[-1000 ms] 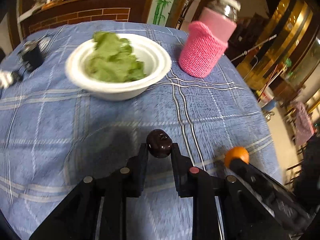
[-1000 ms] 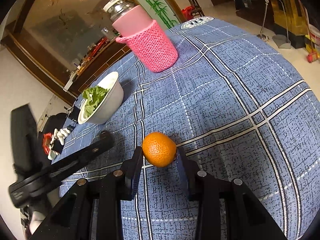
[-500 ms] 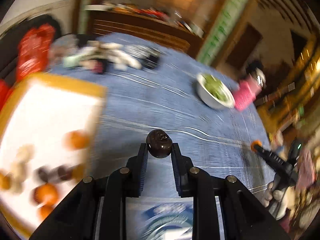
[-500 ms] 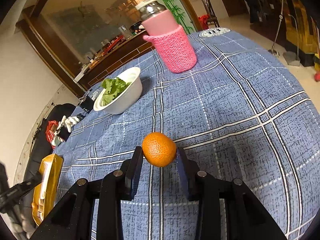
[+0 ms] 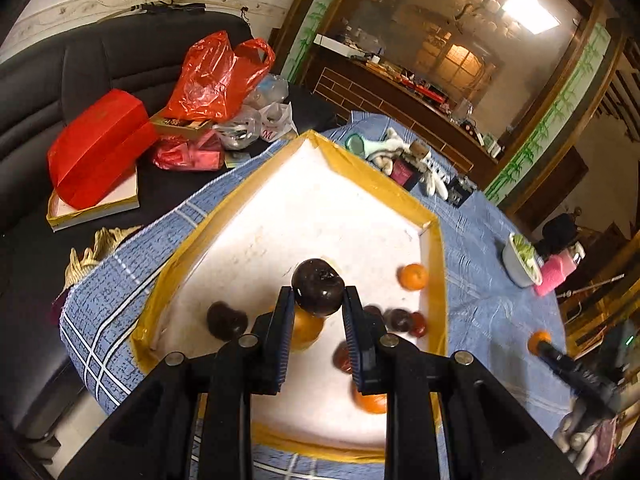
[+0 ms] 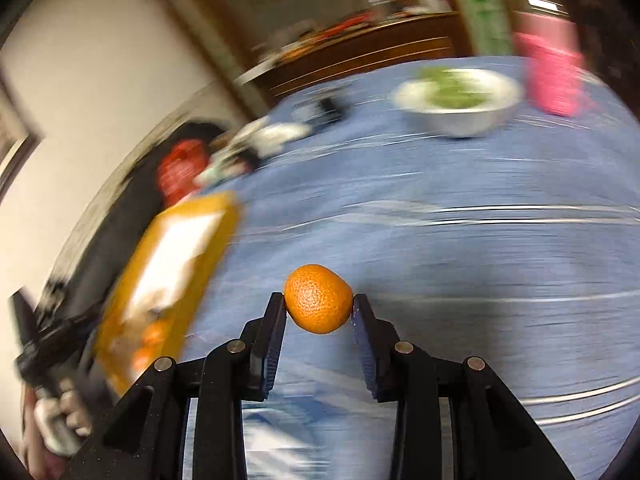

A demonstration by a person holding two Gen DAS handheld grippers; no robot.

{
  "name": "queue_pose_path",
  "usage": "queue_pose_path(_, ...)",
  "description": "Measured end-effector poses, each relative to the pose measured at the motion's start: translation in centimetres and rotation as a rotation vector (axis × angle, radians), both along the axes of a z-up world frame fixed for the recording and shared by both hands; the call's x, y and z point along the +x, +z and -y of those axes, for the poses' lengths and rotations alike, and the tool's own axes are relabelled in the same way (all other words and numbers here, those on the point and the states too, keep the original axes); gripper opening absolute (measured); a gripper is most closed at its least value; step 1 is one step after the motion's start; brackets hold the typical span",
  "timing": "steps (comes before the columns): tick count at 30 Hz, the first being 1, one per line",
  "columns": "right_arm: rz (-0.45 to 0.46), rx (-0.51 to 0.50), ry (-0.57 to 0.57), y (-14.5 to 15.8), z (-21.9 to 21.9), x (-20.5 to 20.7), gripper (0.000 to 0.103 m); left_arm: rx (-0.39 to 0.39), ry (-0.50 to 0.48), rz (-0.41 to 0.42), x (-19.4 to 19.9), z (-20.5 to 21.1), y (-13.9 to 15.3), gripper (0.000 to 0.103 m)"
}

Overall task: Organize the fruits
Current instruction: 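Carry the plum and tangerine into the white tray and release both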

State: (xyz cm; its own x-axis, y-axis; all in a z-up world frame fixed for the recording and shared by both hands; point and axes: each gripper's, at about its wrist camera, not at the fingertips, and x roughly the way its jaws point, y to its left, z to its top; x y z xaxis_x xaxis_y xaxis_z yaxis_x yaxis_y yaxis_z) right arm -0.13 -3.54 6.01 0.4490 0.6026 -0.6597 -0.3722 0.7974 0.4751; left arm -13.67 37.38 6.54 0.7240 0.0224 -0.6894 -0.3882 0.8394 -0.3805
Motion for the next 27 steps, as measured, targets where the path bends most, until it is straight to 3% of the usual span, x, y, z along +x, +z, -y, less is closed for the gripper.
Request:
queue_pose_path(4,-0.003,-0.004,0.196,1.3,-9.4,-1.7,0.038,0.116,-0.033,0.011,-0.9,1.5,-0.3,0.023)
queue_pose_path(9,-0.034,-0.042,0.282,0.6,-17.7,-1.3,0.038,0.144,-0.089,0.028,-1.2,2.1,-0.4,0.026)
queue_pose_path(10,-0.051,-0.042,0.285,0.0,-19.2,-1.0,0.039,0.143,-0.103,0.031,-1.3,2.1,-0.3,0.029)
queue_pose_path(12,-0.065,-0.057,0.276,-0.7,-21.3,-0.1,0.040,0.114,-0.128,0.046,-1.5,1.9,-0.3,0.048)
queue_pose_path(14,-0.066,-0.080,0.262,-1.3,-22.7,0.7,0.040,0.076,-0.155,0.060,-1.7,1.7,-0.4,0.058)
queue_pose_path(16,-0.086,-0.096,0.244,-1.9,-23.7,1.6,0.040,0.036,-0.181,0.083,-2.0,1.3,-0.5,0.059)
queue_pose_path(20,-0.075,-0.066,0.218,-1.6,-23.6,1.6,0.059,-0.016,-0.164,0.122,-2.9,0.1,-0.2,0.063)
queue_pose_path(21,-0.061,-0.068,0.216,-1.2,-23.4,1.3,0.059,-0.025,-0.155,0.132,-3.1,-0.2,0.0,0.064)
queue_pose_path(24,-0.028,-0.052,0.207,0.1,-22.4,0.2,0.060,-0.014,-0.121,0.151,-3.9,-0.3,0.8,0.066)
queue_pose_path(27,0.010,-0.012,0.181,1.6,-20.5,-1.7,0.066,0.017,-0.106,0.165,-4.4,0.3,1.7,0.070)
